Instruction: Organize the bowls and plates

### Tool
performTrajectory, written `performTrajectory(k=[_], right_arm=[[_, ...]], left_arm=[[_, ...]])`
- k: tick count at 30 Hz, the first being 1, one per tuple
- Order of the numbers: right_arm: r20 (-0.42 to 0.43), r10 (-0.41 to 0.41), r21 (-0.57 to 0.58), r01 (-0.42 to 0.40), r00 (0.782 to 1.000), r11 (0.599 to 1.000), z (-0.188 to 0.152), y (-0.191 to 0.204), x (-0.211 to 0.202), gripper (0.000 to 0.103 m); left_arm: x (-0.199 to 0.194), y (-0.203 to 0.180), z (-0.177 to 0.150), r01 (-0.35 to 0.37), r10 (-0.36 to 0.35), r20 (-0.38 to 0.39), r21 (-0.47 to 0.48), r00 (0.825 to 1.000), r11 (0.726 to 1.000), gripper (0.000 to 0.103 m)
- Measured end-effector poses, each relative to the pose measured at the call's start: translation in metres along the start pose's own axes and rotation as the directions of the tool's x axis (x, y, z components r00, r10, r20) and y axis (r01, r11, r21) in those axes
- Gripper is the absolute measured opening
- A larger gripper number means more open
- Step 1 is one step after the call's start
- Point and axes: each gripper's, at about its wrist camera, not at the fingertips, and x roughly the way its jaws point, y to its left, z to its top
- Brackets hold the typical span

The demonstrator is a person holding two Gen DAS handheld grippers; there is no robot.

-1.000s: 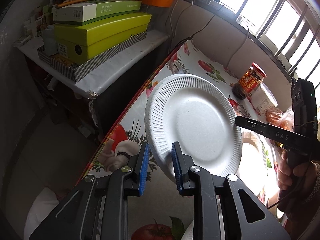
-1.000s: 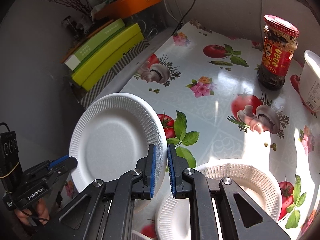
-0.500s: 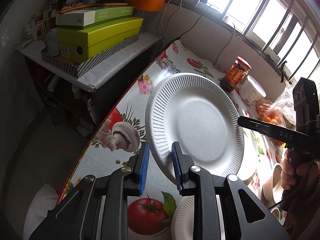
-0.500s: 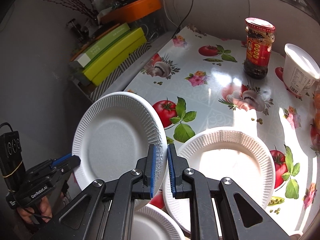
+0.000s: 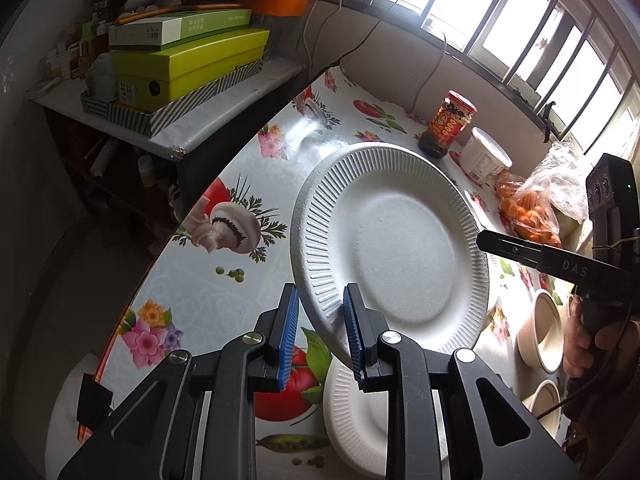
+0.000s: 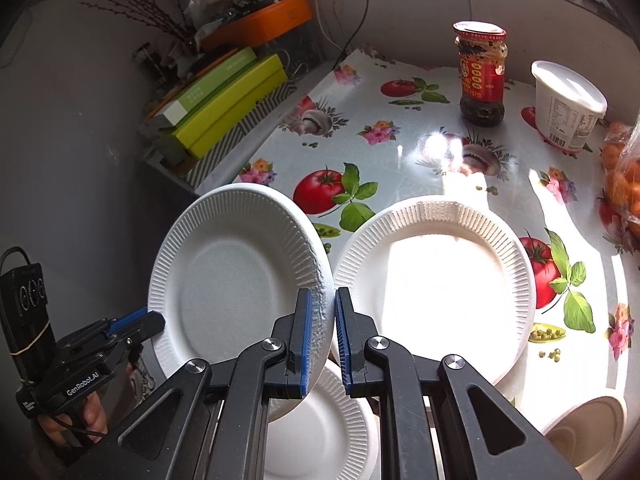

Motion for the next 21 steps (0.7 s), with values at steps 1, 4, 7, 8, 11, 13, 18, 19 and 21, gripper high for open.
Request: performTrajectory(k=[1,4,7,8,11,13,18,19,21], right_arm=[[0.0,-0.001,0.0,0.001,1.0,1.0,-0.003,0.0,-0.002,0.012],[-0.002,-0.002,0.001,0.002,1.0,1.0,-0.012,-0.001,-0.006,0.012],[-0.006,-0.009,0.004,0.009,1.0,1.0,-0.021,-0.002,-0.011,0.012],[-0.008,-0.011,0.005,0.011,1.0,1.0,-0.024,-0.003,-0.011,0.012],[-0.019,-0.013,0.016,0.013,1.0,1.0,-0.034,-0.007,-0.012,0.012],[-0.026,-0.015,0.025,0.016,1.0,1.0,-0.04,-0.011,-0.012,0.012],[-0.042,-0.015,0.046,0.017,0.999,0.999,-0.054,-0.019,-0.01,0.012],[-0.045,-0.015,0.049,0.018,0.999,0.999,-0.057,-0.021,-0.01,0.012],[-0.051,-0.017,0.057,0.02,0.999,0.998,-0.061,-0.024,-0.009,0.012]], left_arm=[[-0.001,-0.001,-0.002,0.0,0.0,-0.002,0.002,1.0,1.0,0.024],[-0.003,-0.004,-0.01,0.002,-0.002,-0.006,0.008,1.0,1.0,0.024],[-0.005,-0.008,-0.017,0.006,-0.006,-0.01,0.015,1.0,1.0,0.024],[-0.005,-0.009,-0.02,0.007,-0.007,-0.014,0.017,1.0,1.0,0.024],[-0.003,-0.012,-0.03,0.013,-0.013,-0.029,0.018,0.999,1.0,0.024],[-0.001,-0.014,-0.035,0.02,-0.019,-0.042,0.02,0.999,1.0,0.024],[0.004,-0.017,-0.047,0.02,-0.018,-0.066,0.029,0.998,0.999,0.024],[0.005,-0.018,-0.049,0.019,-0.017,-0.071,0.031,0.997,0.999,0.024],[0.007,-0.019,-0.053,0.021,-0.018,-0.081,0.033,0.997,0.999,0.024]])
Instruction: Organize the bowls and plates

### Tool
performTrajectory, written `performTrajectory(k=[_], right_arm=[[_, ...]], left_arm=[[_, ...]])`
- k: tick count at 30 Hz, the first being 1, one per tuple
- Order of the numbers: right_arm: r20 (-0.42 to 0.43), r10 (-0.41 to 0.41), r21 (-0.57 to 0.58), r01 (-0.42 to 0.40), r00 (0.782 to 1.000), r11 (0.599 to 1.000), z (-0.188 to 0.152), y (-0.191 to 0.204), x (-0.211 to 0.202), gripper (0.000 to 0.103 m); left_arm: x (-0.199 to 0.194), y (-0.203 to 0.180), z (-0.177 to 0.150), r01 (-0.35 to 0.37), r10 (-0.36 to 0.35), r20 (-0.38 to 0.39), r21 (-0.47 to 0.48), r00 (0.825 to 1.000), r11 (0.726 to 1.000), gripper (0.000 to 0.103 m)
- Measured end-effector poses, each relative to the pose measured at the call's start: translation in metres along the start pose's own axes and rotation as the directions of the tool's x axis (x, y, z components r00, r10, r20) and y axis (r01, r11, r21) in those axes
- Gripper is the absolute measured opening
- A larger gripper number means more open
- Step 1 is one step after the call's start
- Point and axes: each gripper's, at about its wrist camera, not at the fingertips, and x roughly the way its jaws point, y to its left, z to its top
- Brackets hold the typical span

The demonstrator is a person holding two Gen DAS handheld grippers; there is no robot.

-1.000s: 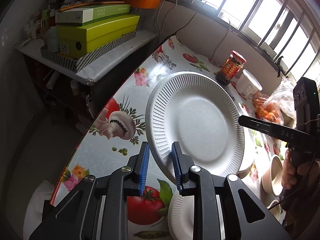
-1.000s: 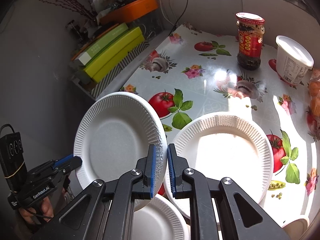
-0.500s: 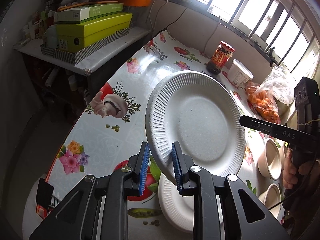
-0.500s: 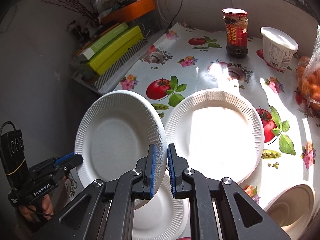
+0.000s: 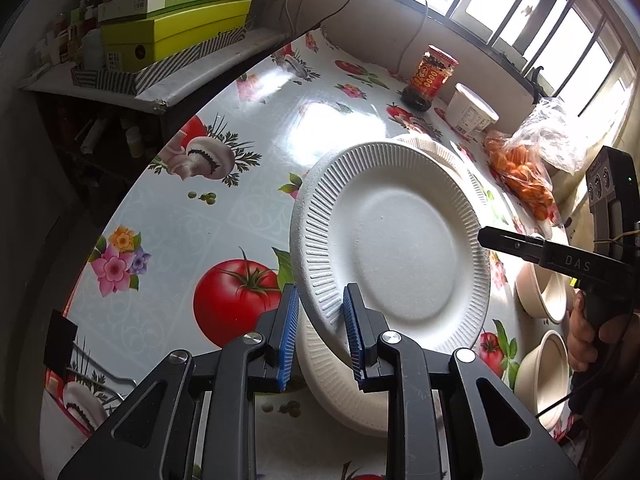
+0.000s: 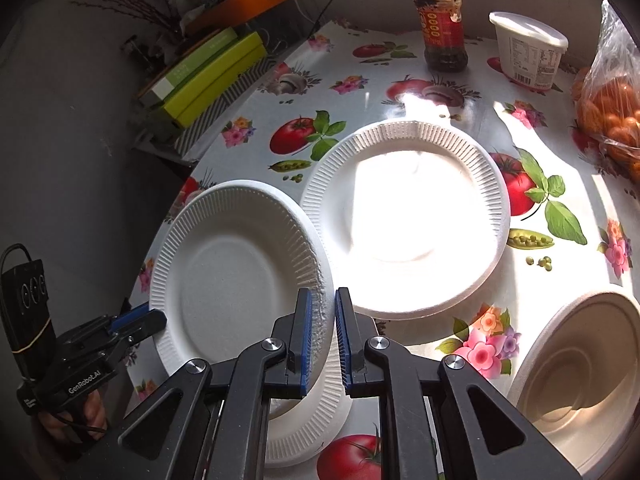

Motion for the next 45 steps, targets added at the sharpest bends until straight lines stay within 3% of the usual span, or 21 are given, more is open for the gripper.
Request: performTrajectory(k=[23,45], right_arm=[[-0.075,-0.021,0.013,0.022,0.997,1.0,-0.032,-0.009,0.003,0.012],[-0.112,-0.05,-0.002,0.05,0.992,0.999,-0.037,-0.003,0.007,0.012]], left_arm=[[0.011,-0.002,-0.03,0.021,-0.02,-0.087,0.01,0.996,1.0,0.024],[0.015,-0.004,-0.034,0.001,0.001,-0.14,0.013,0.99,1.0,0.024]])
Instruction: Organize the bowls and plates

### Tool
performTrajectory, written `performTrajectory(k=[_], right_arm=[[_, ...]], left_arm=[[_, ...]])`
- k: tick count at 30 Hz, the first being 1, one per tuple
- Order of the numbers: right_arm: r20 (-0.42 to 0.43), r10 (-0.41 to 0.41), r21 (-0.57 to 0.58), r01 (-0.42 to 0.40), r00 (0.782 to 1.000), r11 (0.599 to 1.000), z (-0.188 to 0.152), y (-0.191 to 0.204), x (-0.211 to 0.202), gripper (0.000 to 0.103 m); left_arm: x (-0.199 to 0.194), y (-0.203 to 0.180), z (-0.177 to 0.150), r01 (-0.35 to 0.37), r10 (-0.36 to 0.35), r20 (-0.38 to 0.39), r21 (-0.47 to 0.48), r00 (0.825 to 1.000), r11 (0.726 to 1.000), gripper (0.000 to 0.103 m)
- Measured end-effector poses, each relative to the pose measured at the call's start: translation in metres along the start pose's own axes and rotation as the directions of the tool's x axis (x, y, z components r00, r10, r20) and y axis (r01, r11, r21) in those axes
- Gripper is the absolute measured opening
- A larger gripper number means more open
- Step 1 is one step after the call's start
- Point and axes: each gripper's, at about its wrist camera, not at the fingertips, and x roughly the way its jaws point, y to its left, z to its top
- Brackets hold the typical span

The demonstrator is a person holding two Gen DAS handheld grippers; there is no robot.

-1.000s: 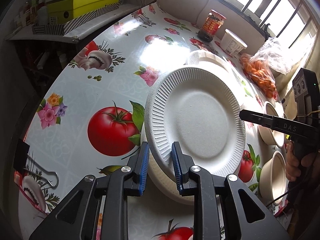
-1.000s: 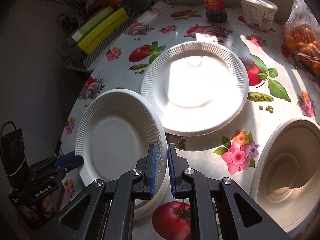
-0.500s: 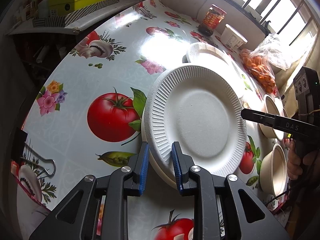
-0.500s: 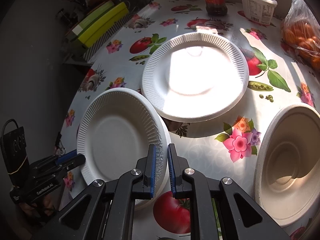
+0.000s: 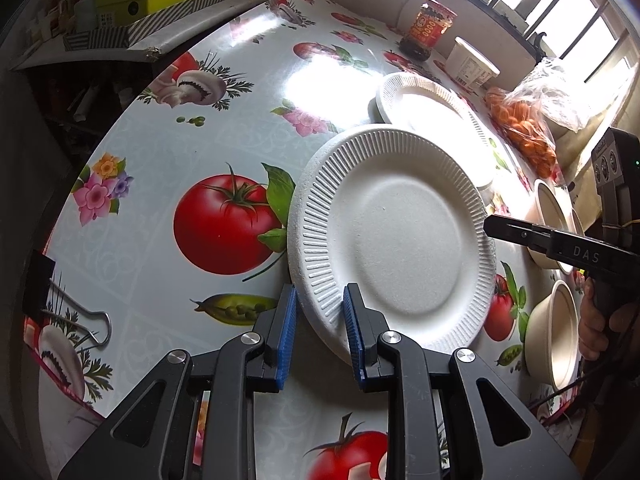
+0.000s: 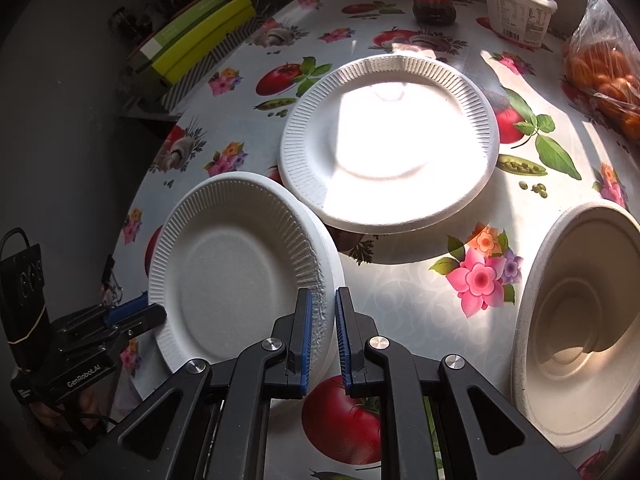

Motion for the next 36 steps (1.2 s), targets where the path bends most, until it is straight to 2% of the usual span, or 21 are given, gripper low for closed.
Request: performTrajectory(k=[24,31,36], right_arm=[[0.011,-0.021,-0.008,0.022,1.0,1.0,-0.0001,0.0021,-0.0009,0.014],[0.012,-0.023,-0.008,0.023,1.0,1.0,0.0001,0.0033,-0.0007,0.019],[0.012,-0.019,-0.007,0.019,1.0,1.0,0.0,0.0035,-0.0006,0.027]], left_arm=[[0.0011,0.0001,-0.0021,-0.011,0.011,0.0,0.004,1.0,1.0,0.025],[0.0009,0.0008,-0.0016,-0.017,0.017,0.006,0.001,1.0,1.0,0.026],[0.0004,0.0021,-0.0014,-0.011,0.011,0.01,0.001,1.0,1.0,0.027]])
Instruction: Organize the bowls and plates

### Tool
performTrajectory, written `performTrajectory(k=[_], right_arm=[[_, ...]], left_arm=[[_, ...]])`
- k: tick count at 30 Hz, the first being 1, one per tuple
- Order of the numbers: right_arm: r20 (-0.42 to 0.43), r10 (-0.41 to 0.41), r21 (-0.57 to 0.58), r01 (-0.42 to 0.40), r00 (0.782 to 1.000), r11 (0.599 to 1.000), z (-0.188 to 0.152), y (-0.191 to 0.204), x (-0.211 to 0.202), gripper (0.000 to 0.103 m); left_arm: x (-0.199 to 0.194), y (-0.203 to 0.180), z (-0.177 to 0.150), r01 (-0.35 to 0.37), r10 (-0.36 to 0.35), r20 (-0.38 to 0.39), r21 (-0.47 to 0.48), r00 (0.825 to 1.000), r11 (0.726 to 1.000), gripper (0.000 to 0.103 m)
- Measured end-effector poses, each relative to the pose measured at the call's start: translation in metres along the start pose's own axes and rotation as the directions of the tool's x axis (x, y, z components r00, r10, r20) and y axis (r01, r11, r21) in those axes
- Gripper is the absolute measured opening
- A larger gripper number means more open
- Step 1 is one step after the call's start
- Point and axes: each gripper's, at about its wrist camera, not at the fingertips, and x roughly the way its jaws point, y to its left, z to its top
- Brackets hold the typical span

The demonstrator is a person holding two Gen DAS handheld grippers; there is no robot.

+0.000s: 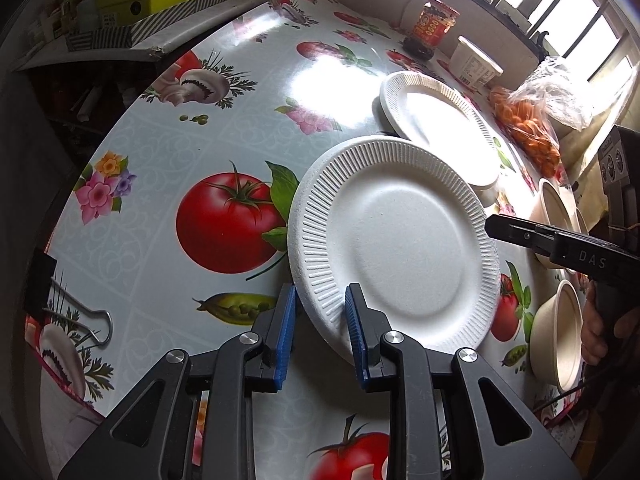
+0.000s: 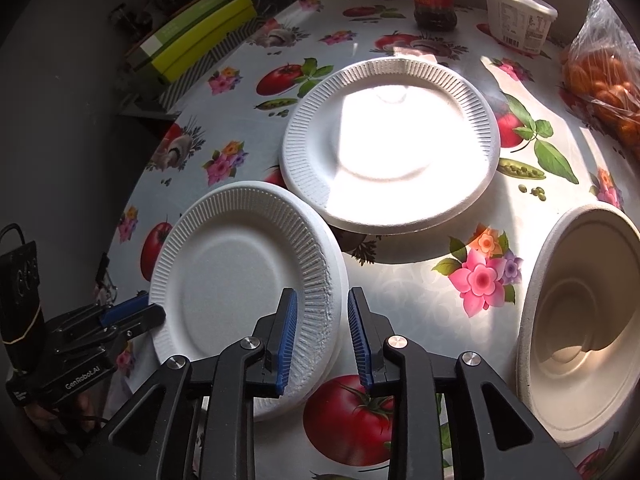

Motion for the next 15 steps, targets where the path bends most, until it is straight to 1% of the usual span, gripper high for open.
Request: performTrajectory(k=[1,3,6,11,13,15], right_arm=[[0.0,0.0,0.001,0.0,1.0,1.0,-0.0002,0.001,0.0011,0.027],[0.0,0.0,0.001,0.0,1.0,1.0,-0.0001,0.0009,0.0014,0.027],[0.001,0.001,0.001,-0.001,1.0,1.0,0.0002,0.001,0.0018,0.03],[0.013,0.008,0.012,-0.008,1.0,1.0,0.0004,0.0014,0.0007,0.031],[0.026,0.007,0.011,-0.007,1.0,1.0,0.0001,0.0021,-0.0023,0.031],[0.046,0.009,0.008,-0.009,0.999,1.0,-0.0004,0.0031,-0.006,0.035]], left_arm=[[-0.0001,0.0002,-0.0002,0.001,-0.001,0.001,-0.001,1.0,1.0,0.035],[-0.0007,0.0002,-0.0001,0.006,-0.006,0.005,-0.001,1.0,1.0,0.048],[-0.0018,0.0002,0.0006,0.005,-0.005,0.008,0.001,1.0,1.0,0.049],[-0.0037,-0.0007,0.0024,-0.003,0.003,0.015,0.004,1.0,1.0,0.049],[-0.0044,-0.002,0.0037,-0.011,0.011,0.018,0.008,1.0,1.0,0.049],[-0.0046,-0.0034,0.005,-0.013,0.013,0.021,0.012,1.0,1.0,0.049]])
